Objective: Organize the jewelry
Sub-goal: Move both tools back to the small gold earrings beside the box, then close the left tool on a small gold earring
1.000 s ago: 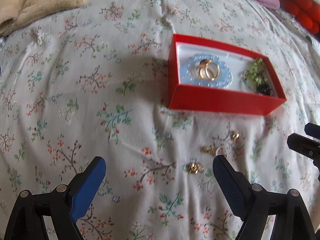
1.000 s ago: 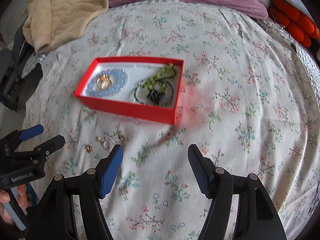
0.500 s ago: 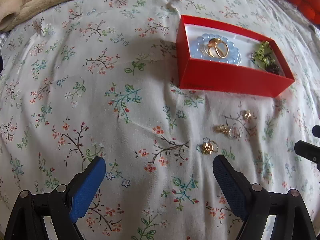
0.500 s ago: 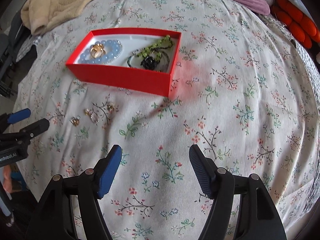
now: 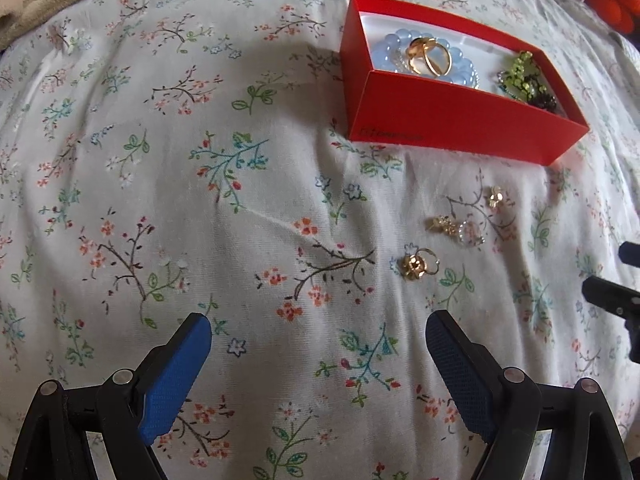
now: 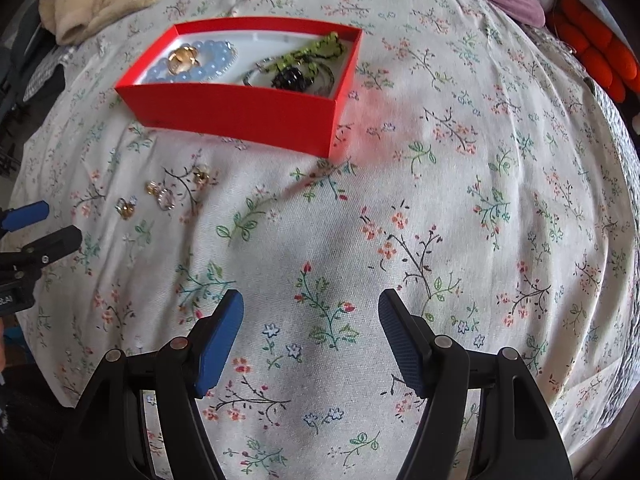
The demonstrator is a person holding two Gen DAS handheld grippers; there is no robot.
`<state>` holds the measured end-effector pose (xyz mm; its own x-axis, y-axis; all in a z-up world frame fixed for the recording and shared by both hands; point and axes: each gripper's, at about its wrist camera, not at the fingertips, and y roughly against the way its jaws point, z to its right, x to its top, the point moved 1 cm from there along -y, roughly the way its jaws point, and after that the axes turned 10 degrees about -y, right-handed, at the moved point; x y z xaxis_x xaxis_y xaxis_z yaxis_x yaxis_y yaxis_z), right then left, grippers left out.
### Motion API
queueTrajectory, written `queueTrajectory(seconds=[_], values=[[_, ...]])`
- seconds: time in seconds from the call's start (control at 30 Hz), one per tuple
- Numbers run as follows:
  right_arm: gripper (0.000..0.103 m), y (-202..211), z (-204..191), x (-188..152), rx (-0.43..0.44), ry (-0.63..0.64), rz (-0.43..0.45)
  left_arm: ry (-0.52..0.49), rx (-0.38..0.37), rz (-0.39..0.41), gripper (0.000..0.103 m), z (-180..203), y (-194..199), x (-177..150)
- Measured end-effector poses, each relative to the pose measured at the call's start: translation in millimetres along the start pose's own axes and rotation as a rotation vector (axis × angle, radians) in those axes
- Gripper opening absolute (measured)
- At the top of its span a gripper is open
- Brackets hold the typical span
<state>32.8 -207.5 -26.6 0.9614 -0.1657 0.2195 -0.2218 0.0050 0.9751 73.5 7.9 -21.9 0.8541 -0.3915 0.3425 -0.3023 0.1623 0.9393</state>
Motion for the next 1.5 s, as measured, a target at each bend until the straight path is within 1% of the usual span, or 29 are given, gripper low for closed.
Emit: queueTrajectory(seconds=[0.07,0.13,0.2,0.23,0.27,0.3,0.33,0.37,0.4,0.43,0.53,0.57,0.6,0.73,0.9,0.97,1.07,1.2,1.37,1.5], values=[[0.073,-2.6,1.6,0.5,0.0,-0.004,-0.005,0.007,-0.018,0.015,0.09,1.6,-0.1,1.8],[0.073,-5.0,3.2,0.9,-0.002,-0.009,-0.009,0.014,-0.053,0.032,0.089,4.3,-0.7,4.8],[0.073,-6.4,2.4,1.6,-0.005,-0.015,-0.012,0.021,-0.088,0.045,0.079,8.5,-1.9,9.5],[0.073,-6.9,2.5,2.1,-0.004,-0.017,-0.014,0.023,-0.105,0.048,0.077,10.9,-3.3,12.1],[0.073,-7.3,2.9,2.6,-0.003,-0.019,-0.015,0.027,-0.12,0.049,0.071,13.6,-5.2,14.7],[0.073,-7.7,2.8,3.3,-0.002,-0.02,-0.016,0.028,-0.128,0.049,0.063,16.0,-6.5,16.6],[0.073,-7.9,3.2,3.9,0.0,-0.022,-0.017,0.029,-0.134,0.047,0.059,18.6,-8.6,19.0],[0.073,-7.9,3.9,4.4,0.002,-0.024,-0.017,0.027,-0.138,0.044,0.052,21.4,-10.8,21.4],[0.073,-7.6,3.4,4.7,0.002,-0.024,-0.017,0.023,-0.141,0.043,0.049,24.2,-12.8,23.4],[0.073,-7.6,3.5,5.5,0.003,-0.025,-0.017,0.016,-0.143,0.043,0.049,27.9,-15.0,25.5],[0.073,-8.0,4.2,6.7,0.003,-0.025,-0.017,-0.008,-0.134,0.031,0.04,36.5,-22.3,30.4],[0.073,-8.3,4.2,6.9,0.003,-0.026,-0.018,-0.015,-0.129,0.024,0.034,38.6,-25.2,30.9],[0.073,-8.1,3.8,7.4,0.003,-0.028,-0.019,-0.023,-0.124,0.015,0.031,40.8,-28.1,31.1],[0.073,-9.2,7.0,8.5,0.002,-0.033,-0.022,-0.045,-0.086,-0.003,0.026,48.1,-36.5,32.9],[0.073,-11.3,8.9,8.9,0.0,-0.034,-0.026,-0.07,-0.032,-0.015,0.014,55.1,-42.9,38.3],[0.073,-12.3,9.6,8.8,0.001,-0.032,-0.027,-0.087,-0.006,-0.019,0.011,58.7,-43.8,39.6],[0.073,-12.6,6.3,8.0,-0.001,-0.03,-0.027,-0.105,0.012,-0.022,0.011,65.2,-45.5,42.2],[0.073,-12.3,5.7,8.2,0.0,-0.033,-0.026,-0.094,0.006,-0.023,0.011,70.6,-42.8,44.9],[0.073,-11.7,-3.6,11.5,0.011,-0.033,-0.023,-0.078,-0.009,0.011,0.011,64.0,-24.3,43.7],[0.073,-10.5,-15.9,17.8,0.038,-0.037,-0.027,-0.055,-0.009,0.023,0.011,45.7,-16.1,36.8]])
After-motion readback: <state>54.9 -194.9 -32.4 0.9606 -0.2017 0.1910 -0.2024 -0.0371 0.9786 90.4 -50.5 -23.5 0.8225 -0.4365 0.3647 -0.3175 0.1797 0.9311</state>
